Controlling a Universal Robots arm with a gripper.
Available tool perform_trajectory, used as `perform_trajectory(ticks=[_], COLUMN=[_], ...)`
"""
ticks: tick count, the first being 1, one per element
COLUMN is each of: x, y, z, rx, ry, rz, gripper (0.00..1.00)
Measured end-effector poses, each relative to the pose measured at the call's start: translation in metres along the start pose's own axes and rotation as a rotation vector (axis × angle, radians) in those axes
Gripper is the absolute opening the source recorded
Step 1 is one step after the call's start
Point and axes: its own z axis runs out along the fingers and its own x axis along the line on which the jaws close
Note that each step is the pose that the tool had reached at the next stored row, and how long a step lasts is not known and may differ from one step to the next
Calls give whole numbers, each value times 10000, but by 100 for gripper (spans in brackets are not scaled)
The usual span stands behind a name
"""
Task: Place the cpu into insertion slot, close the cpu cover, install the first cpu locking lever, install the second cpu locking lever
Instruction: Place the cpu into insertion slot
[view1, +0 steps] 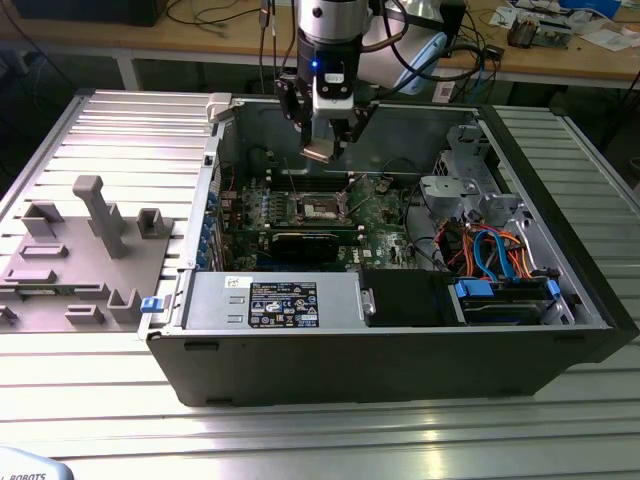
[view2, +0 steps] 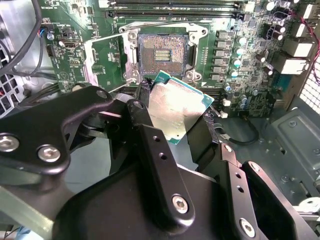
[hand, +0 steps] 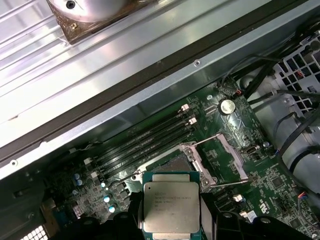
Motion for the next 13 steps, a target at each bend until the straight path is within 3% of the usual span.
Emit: perform_trajectory(ticks=[13], x=[0], y=[-1], z=[5], rx=[-3], ry=[-26], rz=[302], gripper=[54])
